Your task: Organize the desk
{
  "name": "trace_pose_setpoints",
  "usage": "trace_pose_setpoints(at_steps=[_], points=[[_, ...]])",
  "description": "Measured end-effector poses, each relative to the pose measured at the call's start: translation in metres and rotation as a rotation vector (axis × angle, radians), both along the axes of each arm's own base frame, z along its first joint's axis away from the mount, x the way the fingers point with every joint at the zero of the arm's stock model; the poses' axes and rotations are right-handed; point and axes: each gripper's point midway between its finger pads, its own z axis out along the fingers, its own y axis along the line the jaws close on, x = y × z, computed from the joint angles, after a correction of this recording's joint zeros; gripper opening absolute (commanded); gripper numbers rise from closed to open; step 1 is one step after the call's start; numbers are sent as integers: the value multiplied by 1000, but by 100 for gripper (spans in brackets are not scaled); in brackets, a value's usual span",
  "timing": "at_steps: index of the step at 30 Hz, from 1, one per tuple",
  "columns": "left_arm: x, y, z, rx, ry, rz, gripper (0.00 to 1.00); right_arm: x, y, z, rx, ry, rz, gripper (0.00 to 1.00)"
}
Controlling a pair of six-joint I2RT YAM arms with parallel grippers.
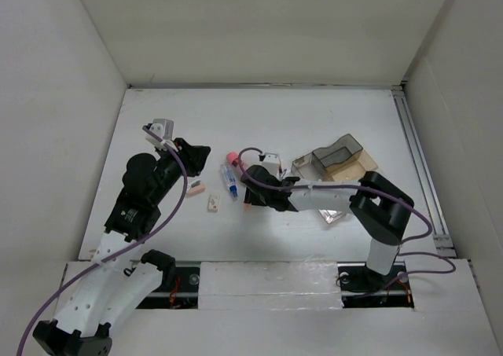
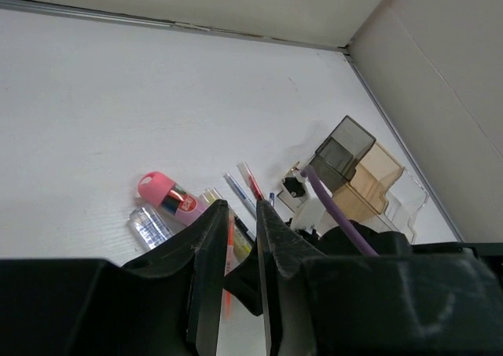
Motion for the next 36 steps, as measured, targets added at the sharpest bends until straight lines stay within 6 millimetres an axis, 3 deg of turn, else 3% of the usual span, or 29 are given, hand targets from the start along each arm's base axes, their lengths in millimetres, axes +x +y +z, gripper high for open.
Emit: trace_pose_setpoints(at_steps=[4,5,9,15,18,24,27,29,32,36], points=[[-1,-1,1,-1,-2,-6,18,12,-4,-12,-3,13,-42,38],[-1,-1,1,-1,-2,-6,18,14,-5,-15,-6,17,-52,28],[-1,-1,1,-1,-2,-8,19,23,-4,-17,12,11,-92,4],[-2,-2,0,-2,-1,-15,19,19,-9,-12,29,10,-113,0],[-2,-2,0,-2,-1,-16,19,12,-15,20,73,-24,-117,0],[-2,-3,0,-2,-1,-21,19,14,-32,137,290,-190,-142,0],[-3,-4,0,-2,0,-26,20,23,-66,176,344,-269,-196,0],[-3,-4,1,-3,-1,-30,20,33,-99,187,334,-310,-258,0],[-3,-6,0,-3,3,-38,20,52,-158,181,287,-335,-395,0],[-2,-7,-3,-1,11,-44,20,70,-245,143,238,-321,-600,0]])
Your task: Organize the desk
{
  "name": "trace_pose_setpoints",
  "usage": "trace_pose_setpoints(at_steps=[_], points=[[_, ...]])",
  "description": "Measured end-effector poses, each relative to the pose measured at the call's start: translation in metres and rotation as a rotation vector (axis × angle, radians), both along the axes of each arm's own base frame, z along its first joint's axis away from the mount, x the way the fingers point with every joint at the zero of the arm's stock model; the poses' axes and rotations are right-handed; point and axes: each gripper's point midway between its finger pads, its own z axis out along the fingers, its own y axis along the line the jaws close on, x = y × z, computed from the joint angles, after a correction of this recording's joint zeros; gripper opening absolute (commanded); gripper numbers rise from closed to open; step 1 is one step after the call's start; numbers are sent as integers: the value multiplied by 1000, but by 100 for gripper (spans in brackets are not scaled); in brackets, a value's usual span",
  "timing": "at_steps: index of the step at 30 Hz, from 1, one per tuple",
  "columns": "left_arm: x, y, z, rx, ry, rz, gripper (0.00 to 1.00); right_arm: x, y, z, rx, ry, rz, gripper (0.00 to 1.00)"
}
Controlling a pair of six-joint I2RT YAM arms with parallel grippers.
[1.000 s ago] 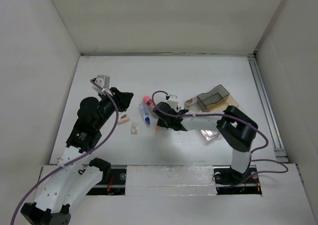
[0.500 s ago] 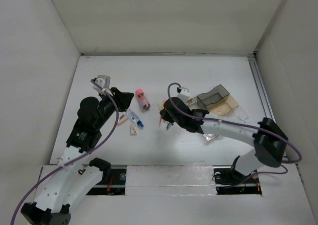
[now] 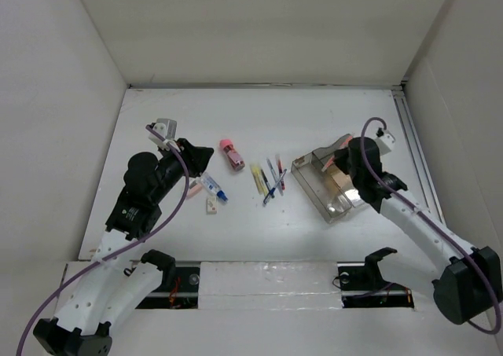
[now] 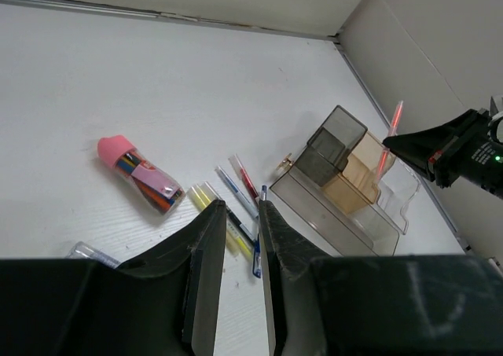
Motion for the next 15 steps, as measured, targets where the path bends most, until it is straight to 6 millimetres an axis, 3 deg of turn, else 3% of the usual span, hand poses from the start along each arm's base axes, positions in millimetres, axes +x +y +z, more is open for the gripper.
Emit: trace_pose_setpoints(at_steps=[2,5,8,15], points=[[0,0,0,1,1,0,20,4,-34,-19,6,39,-77,0],[0,0,-1,1,3,-1,20,16,-62,-30,36,66,-137,0],[0,-1,-1,1,3,-3,20,30,-70,-38,70,77,-140,0],[1,-1,-2,3,8,-4,20,55,-61,-59,126,111,-97,0]])
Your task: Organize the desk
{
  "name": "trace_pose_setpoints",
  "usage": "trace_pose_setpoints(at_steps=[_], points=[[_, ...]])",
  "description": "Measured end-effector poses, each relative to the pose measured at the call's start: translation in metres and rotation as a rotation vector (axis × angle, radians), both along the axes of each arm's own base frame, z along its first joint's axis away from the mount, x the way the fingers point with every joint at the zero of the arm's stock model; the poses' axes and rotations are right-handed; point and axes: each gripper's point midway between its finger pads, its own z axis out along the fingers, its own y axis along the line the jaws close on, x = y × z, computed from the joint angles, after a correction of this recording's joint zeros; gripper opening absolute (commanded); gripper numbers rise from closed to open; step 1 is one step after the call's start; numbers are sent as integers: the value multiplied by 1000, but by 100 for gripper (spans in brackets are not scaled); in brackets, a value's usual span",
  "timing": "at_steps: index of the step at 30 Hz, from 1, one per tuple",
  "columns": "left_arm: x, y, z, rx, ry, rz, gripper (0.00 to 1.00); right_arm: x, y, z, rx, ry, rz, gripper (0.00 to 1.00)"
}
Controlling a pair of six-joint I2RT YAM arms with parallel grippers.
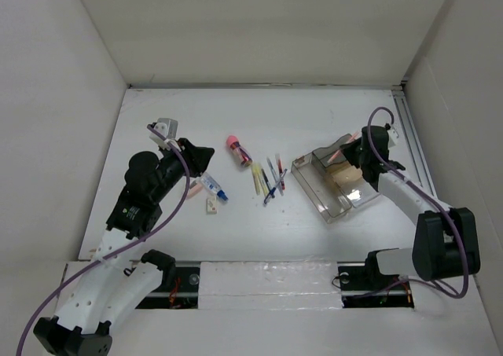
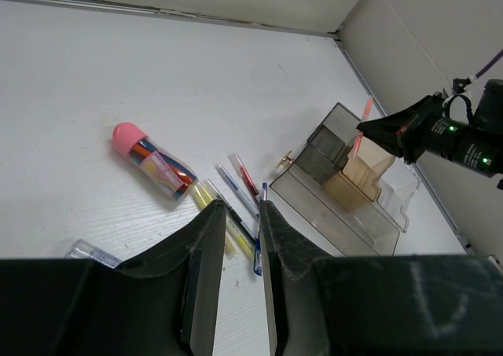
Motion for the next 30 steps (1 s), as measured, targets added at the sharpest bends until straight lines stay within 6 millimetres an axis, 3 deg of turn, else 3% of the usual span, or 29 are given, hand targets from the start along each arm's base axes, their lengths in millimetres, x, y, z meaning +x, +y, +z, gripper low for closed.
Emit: trace_pose_setpoints(at_steps=[10,16,21,23,29,30], points=[[0,-1,0,0,0,-4,21,22,8,-11,21,16,17,0],[-1,-1,0,0,0,-7,21,24,2,-22,19,40,2,8],[-1,-1,0,-1,1,-10,21,24,0,-23,16,42,-1,32],[-1,-1,0,-1,1,-10,21,24,-1,-24,14,43,0,34],[1,-2,-2,3,10,-11,21,20,0,-4,16,0,17,36],[1,-2,-3,3,11,-11,21,19,0,4,15,-19,22,29]])
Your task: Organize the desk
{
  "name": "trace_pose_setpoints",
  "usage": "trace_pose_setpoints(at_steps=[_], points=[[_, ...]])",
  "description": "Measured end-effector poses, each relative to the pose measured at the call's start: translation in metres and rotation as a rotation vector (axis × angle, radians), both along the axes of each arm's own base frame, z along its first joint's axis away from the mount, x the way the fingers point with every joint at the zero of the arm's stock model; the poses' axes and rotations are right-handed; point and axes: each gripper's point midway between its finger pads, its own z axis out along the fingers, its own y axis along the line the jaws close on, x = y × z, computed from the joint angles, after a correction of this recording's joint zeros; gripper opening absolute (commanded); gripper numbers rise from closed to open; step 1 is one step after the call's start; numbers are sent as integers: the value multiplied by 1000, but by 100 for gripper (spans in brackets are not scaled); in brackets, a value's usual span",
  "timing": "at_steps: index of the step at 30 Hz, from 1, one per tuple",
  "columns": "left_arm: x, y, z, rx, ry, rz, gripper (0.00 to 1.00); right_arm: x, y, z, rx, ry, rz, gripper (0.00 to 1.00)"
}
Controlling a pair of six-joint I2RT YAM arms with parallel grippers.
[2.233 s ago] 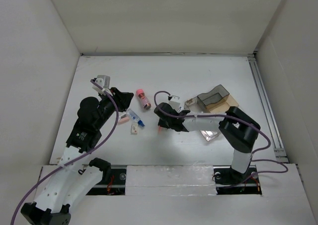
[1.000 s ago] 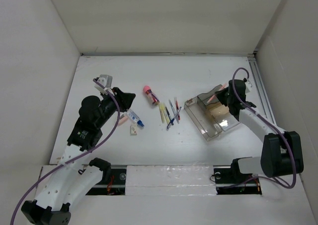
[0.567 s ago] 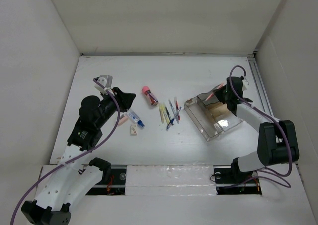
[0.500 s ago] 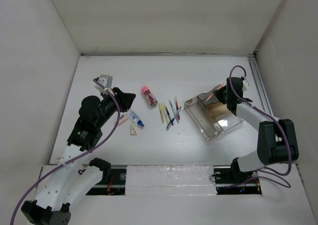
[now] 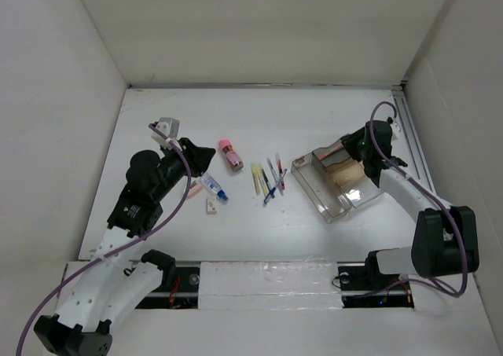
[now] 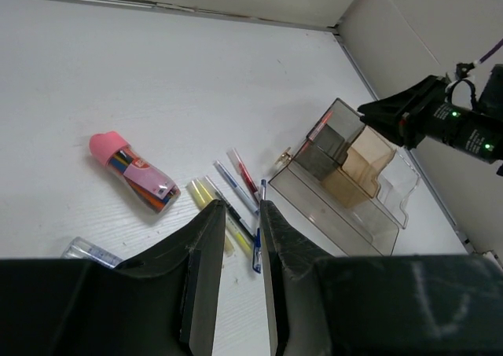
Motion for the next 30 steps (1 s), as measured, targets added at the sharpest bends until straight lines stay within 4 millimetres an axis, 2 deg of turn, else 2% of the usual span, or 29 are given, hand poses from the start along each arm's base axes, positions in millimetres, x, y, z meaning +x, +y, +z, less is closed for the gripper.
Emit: trace_pose_setpoints(at_steps=[2,4,6,7,8,10,13,14,17,20,23,26,30], points=[[0,0,1,-1,-1,0,21,-4,4,20,-2,-51,16,17],[0,0,2,-2,-4,0,20,-13,17,36,-9,-100,51,3],[0,0,2,-2,-5,1,20,-26,44,47,-11,-135,126,0],[0,0,2,-2,-5,1,20,-43,81,49,-19,-148,232,0],[0,0,2,-2,-5,1,20,-43,83,50,-20,-148,238,0],[0,0,2,-2,-5,1,20,-60,122,45,-25,-141,353,0],[0,0,2,-2,-5,2,21,-91,177,27,-51,-103,524,19],[0,0,2,-2,-5,2,21,-102,195,19,-67,-83,577,31],[0,0,2,-2,-4,2,21,-128,233,-15,-141,10,689,46],[0,0,2,-2,-5,2,21,-133,246,-45,-224,95,706,46],[0,0,2,-2,-5,2,21,-129,243,-65,-272,153,670,45],[0,0,2,-2,-5,2,20,-124,235,-77,-297,186,617,42],[0,0,2,-2,-5,2,20,-114,226,-81,-292,202,559,39]])
